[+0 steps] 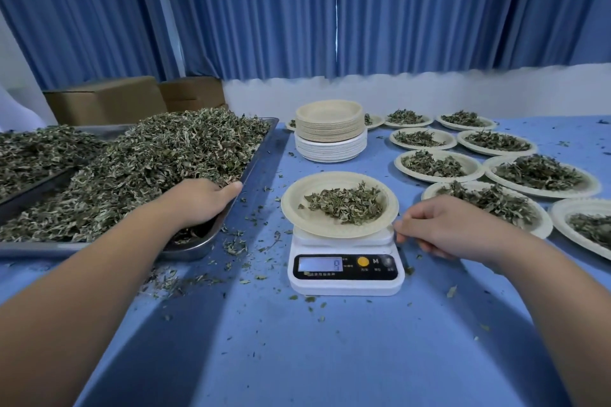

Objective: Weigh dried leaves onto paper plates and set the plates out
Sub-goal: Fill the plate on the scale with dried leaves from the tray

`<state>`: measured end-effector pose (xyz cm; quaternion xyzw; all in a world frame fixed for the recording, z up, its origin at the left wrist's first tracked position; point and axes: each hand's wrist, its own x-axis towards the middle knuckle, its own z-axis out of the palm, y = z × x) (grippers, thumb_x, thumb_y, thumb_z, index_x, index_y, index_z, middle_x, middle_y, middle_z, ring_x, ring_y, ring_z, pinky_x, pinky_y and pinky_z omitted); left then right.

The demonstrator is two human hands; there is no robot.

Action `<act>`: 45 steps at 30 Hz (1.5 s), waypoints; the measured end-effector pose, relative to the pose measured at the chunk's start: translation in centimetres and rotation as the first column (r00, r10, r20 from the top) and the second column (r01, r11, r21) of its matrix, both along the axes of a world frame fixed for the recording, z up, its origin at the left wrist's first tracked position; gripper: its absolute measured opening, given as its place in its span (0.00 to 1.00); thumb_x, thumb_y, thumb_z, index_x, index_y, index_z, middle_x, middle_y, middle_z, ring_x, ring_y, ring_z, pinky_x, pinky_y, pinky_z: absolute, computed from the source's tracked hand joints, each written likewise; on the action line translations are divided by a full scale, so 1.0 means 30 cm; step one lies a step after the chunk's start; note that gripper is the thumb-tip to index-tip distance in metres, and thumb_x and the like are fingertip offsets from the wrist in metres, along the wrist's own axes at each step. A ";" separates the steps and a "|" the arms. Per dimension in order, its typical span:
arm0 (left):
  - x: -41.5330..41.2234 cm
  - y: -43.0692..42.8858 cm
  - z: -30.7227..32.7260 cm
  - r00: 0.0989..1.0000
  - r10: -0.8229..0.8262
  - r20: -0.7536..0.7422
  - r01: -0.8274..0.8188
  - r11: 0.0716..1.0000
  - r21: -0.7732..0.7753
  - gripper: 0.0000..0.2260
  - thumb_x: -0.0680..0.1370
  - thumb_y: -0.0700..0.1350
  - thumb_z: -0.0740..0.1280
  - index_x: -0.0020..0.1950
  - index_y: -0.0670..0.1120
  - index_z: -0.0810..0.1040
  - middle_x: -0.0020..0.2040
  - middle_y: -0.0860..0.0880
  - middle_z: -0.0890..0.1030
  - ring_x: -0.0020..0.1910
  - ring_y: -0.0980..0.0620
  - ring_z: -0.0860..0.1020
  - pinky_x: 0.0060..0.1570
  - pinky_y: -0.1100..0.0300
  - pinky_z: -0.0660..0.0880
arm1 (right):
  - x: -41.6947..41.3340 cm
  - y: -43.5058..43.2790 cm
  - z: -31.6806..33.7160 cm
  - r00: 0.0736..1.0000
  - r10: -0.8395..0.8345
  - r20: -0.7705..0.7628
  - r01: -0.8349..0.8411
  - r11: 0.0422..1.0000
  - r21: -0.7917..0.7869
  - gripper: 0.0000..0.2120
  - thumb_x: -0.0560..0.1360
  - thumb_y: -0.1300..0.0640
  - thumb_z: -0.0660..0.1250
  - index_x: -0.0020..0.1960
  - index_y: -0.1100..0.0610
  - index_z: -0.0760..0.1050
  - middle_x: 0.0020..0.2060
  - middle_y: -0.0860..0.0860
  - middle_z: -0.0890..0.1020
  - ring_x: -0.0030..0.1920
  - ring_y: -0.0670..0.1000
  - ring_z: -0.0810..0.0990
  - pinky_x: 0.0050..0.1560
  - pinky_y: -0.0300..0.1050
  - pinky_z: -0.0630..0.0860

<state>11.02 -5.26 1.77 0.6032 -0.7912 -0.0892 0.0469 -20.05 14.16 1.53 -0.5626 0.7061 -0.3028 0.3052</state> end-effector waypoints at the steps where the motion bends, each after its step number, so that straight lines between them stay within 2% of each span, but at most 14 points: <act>1: 0.001 0.001 0.007 1.000 -0.023 -0.010 0.022 0.998 -0.053 0.37 0.71 0.72 0.43 0.38 0.43 0.76 0.35 0.46 0.77 0.37 0.46 0.77 0.40 0.57 0.70 | -0.001 -0.001 -0.001 1.000 0.000 -0.001 0.000 1.000 0.003 0.15 0.76 0.50 0.67 0.36 0.58 0.81 0.23 0.50 0.74 0.23 0.48 0.68 0.25 0.36 0.66; 3: 0.010 0.002 0.007 0.998 -0.058 -0.031 0.053 0.991 -0.124 0.36 0.76 0.70 0.47 0.45 0.43 0.81 0.39 0.46 0.81 0.39 0.49 0.78 0.41 0.57 0.71 | -0.004 -0.001 -0.002 1.000 -0.003 -0.005 0.003 1.000 0.006 0.15 0.77 0.50 0.67 0.36 0.58 0.81 0.23 0.50 0.74 0.23 0.48 0.67 0.24 0.35 0.66; 5: 0.016 0.013 0.001 0.996 -0.090 -0.023 0.087 0.988 -0.126 0.34 0.77 0.69 0.47 0.59 0.45 0.80 0.54 0.44 0.82 0.51 0.47 0.79 0.50 0.56 0.71 | -0.005 -0.001 -0.004 1.000 -0.008 -0.004 0.008 1.000 0.006 0.15 0.77 0.50 0.67 0.36 0.58 0.81 0.22 0.50 0.74 0.22 0.47 0.67 0.24 0.35 0.65; 7: 0.022 0.037 -0.007 0.995 -0.099 0.019 0.100 0.995 -0.030 0.36 0.76 0.70 0.45 0.70 0.47 0.73 0.68 0.45 0.75 0.65 0.45 0.73 0.60 0.54 0.67 | -0.002 0.000 -0.004 1.000 -0.007 -0.003 0.007 1.000 0.003 0.15 0.77 0.50 0.67 0.36 0.58 0.81 0.22 0.50 0.73 0.23 0.48 0.67 0.24 0.35 0.65; 9: 0.031 0.064 -0.013 0.993 -0.111 0.045 0.109 0.993 0.038 0.38 0.76 0.70 0.43 0.75 0.48 0.67 0.73 0.46 0.69 0.71 0.45 0.68 0.68 0.52 0.62 | -0.001 0.000 -0.003 1.000 -0.009 0.000 0.009 1.000 -0.004 0.16 0.77 0.51 0.67 0.35 0.58 0.81 0.23 0.51 0.73 0.23 0.49 0.67 0.24 0.36 0.65; 13: 0.054 0.124 -0.039 0.989 -0.147 -0.027 0.145 0.987 -0.064 0.38 0.74 0.70 0.43 0.63 0.45 0.77 0.60 0.45 0.79 0.56 0.47 0.77 0.52 0.57 0.68 | 0.000 -0.001 0.001 1.000 -0.008 -0.015 0.008 1.000 -0.008 0.16 0.77 0.51 0.67 0.34 0.57 0.80 0.22 0.50 0.74 0.23 0.49 0.67 0.25 0.37 0.65; 17: 0.086 0.187 -0.063 0.978 -0.205 0.027 0.207 0.965 -0.159 0.31 0.73 0.71 0.43 0.48 0.49 0.75 0.41 0.52 0.80 0.38 0.56 0.78 0.38 0.58 0.73 | -0.001 0.001 -0.005 1.000 -0.002 -0.014 0.002 1.000 -0.007 0.16 0.77 0.50 0.66 0.33 0.56 0.80 0.22 0.50 0.73 0.23 0.48 0.67 0.26 0.36 0.66; 20: 0.103 0.218 -0.068 0.979 -0.192 0.061 0.202 0.951 -0.234 0.28 0.75 0.68 0.44 0.46 0.49 0.74 0.39 0.52 0.79 0.37 0.55 0.77 0.41 0.54 0.76 | -0.003 0.000 -0.009 1.000 -0.007 -0.009 0.006 1.000 -0.009 0.16 0.77 0.50 0.67 0.33 0.56 0.80 0.22 0.49 0.73 0.23 0.49 0.67 0.26 0.37 0.65; 23: 0.110 0.223 -0.065 0.984 -0.178 0.018 0.176 0.943 -0.283 0.24 0.79 0.65 0.49 0.44 0.49 0.75 0.34 0.51 0.78 0.32 0.54 0.77 0.36 0.55 0.76 | -0.004 -0.002 -0.013 1.000 -0.004 -0.005 0.004 1.000 -0.009 0.16 0.77 0.50 0.66 0.33 0.55 0.81 0.21 0.49 0.73 0.23 0.49 0.67 0.27 0.37 0.65; 29: 0.107 0.198 -0.054 0.980 -0.122 -0.155 0.082 0.967 -0.242 0.19 0.78 0.63 0.58 0.40 0.51 0.77 0.25 0.49 0.76 0.19 0.56 0.67 0.25 0.61 0.64 | -0.007 -0.004 -0.015 1.000 -0.009 -0.010 0.008 1.000 -0.007 0.16 0.77 0.49 0.67 0.34 0.55 0.81 0.21 0.49 0.73 0.23 0.48 0.67 0.26 0.37 0.65; 33: 0.098 0.167 -0.026 0.973 -0.093 -0.214 0.034 0.964 -0.262 0.18 0.78 0.61 0.62 0.36 0.49 0.77 0.20 0.52 0.72 0.16 0.58 0.64 0.19 0.67 0.59 | -0.008 -0.004 -0.016 1.000 -0.003 -0.008 0.003 1.000 0.000 0.16 0.77 0.49 0.67 0.35 0.56 0.81 0.21 0.49 0.73 0.22 0.47 0.67 0.25 0.35 0.65; 36: 0.093 0.147 -0.004 0.969 -0.094 -0.230 0.022 0.954 -0.298 0.17 0.77 0.61 0.62 0.39 0.50 0.78 0.22 0.52 0.75 0.15 0.60 0.67 0.18 0.68 0.60 | -0.008 -0.005 -0.016 1.000 -0.001 -0.001 0.001 1.000 0.003 0.16 0.77 0.49 0.67 0.35 0.56 0.80 0.22 0.50 0.73 0.23 0.48 0.67 0.25 0.36 0.65; 41: 0.088 0.130 0.031 0.988 -0.141 0.066 0.156 0.895 -0.419 0.21 0.77 0.65 0.57 0.45 0.48 0.76 0.25 0.51 0.75 0.24 0.55 0.74 0.23 0.61 0.66 | -0.007 -0.005 -0.013 1.000 -0.006 0.009 0.006 1.000 0.000 0.16 0.76 0.49 0.67 0.34 0.56 0.81 0.23 0.51 0.74 0.23 0.49 0.67 0.25 0.36 0.65; 45: 0.074 0.119 0.041 0.987 -0.144 0.076 0.163 0.875 -0.455 0.21 0.78 0.63 0.57 0.47 0.47 0.75 0.25 0.51 0.74 0.23 0.55 0.73 0.23 0.61 0.66 | -0.005 -0.008 -0.010 1.000 -0.012 0.013 0.012 1.000 -0.006 0.15 0.76 0.50 0.67 0.34 0.57 0.81 0.23 0.51 0.74 0.23 0.49 0.67 0.24 0.35 0.65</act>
